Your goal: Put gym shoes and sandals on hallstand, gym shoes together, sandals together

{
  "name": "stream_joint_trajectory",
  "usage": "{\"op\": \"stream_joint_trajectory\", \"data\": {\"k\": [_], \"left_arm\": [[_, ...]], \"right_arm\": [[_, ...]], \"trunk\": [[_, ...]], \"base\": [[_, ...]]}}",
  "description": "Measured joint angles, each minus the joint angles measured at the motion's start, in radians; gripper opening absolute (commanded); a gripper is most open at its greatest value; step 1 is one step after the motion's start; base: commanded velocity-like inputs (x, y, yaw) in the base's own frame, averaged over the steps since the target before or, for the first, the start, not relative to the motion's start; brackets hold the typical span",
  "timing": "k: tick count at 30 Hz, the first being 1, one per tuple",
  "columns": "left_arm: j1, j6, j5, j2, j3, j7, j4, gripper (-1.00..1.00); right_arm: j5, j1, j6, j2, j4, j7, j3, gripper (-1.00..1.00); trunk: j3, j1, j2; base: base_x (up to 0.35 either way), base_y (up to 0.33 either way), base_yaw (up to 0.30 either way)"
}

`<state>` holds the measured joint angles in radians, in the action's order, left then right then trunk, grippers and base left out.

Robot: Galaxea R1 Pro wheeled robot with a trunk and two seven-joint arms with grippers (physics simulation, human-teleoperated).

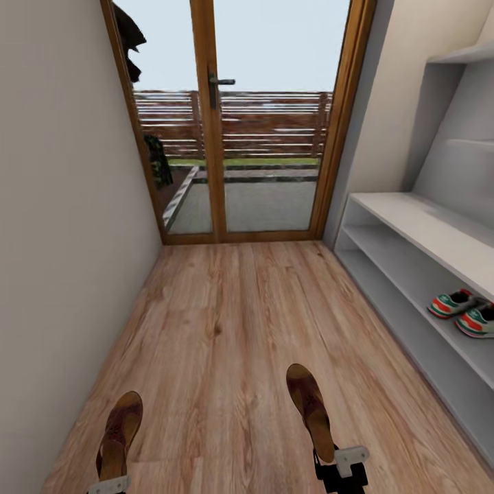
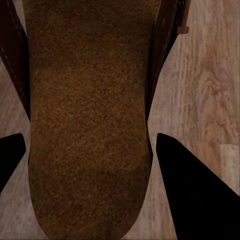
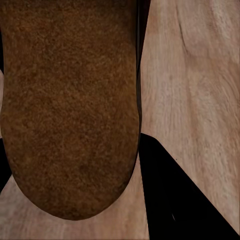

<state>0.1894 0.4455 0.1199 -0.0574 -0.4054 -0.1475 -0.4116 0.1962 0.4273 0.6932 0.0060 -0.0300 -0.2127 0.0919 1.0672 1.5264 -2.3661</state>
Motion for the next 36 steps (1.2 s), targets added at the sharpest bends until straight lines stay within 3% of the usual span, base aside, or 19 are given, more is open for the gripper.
{"op": "stream_joint_trajectory", "data": {"k": [36], "left_arm": [[0.000,0.000,0.000,0.000,0.000,0.000,0.000,-1.00]], "right_arm": [[0.000,0.000,0.000,0.000,0.000,0.001,0.000,-1.00]], "trunk": [[0.000,0.000,0.000]], "base": [[0.339,0.000,0.000]]}}
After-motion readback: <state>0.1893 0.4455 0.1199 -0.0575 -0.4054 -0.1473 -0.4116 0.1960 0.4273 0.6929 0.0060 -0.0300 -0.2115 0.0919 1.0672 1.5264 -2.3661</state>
